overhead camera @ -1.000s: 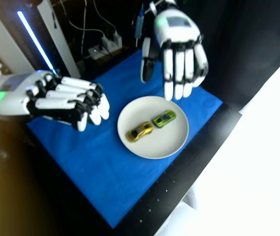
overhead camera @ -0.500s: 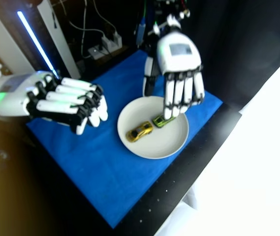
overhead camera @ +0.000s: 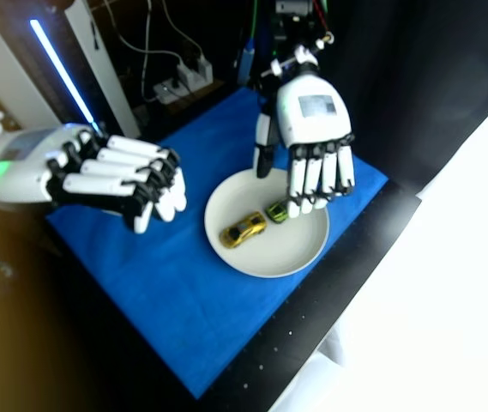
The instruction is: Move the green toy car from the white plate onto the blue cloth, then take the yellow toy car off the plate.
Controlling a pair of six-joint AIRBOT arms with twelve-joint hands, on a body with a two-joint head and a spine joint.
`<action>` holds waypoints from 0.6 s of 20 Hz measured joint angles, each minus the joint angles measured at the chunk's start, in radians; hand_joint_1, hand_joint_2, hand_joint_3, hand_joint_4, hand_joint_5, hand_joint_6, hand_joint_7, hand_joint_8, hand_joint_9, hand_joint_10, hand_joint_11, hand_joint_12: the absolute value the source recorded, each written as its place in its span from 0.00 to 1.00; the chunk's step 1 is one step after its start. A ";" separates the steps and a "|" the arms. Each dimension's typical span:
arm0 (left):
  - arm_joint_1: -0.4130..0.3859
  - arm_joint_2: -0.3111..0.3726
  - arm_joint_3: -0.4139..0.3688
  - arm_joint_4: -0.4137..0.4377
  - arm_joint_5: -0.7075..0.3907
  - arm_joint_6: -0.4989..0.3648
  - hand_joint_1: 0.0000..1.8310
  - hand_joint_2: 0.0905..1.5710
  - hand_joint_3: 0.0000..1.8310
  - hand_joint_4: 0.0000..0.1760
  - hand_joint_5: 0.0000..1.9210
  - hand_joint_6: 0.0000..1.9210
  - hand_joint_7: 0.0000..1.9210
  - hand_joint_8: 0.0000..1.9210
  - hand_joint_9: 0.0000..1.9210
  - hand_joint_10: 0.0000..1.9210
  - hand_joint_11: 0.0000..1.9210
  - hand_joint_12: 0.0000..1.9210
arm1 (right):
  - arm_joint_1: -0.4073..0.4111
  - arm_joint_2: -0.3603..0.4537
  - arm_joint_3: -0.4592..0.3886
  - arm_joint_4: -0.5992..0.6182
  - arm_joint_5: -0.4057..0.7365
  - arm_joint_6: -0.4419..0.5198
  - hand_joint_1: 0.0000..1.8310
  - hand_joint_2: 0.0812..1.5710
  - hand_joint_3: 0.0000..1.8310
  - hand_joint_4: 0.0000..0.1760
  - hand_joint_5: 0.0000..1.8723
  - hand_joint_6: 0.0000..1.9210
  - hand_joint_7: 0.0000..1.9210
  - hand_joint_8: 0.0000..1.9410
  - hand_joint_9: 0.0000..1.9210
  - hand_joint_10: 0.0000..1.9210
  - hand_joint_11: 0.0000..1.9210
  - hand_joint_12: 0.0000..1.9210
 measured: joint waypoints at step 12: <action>0.022 -0.063 0.079 -0.036 0.053 0.000 0.52 0.56 0.00 0.00 0.42 0.01 0.43 0.01 0.27 0.41 0.13 0.80 | 0.000 -0.002 0.000 -0.001 0.000 0.004 0.58 0.44 0.39 0.00 0.20 0.66 0.18 0.58 0.12 0.70 0.07 0.96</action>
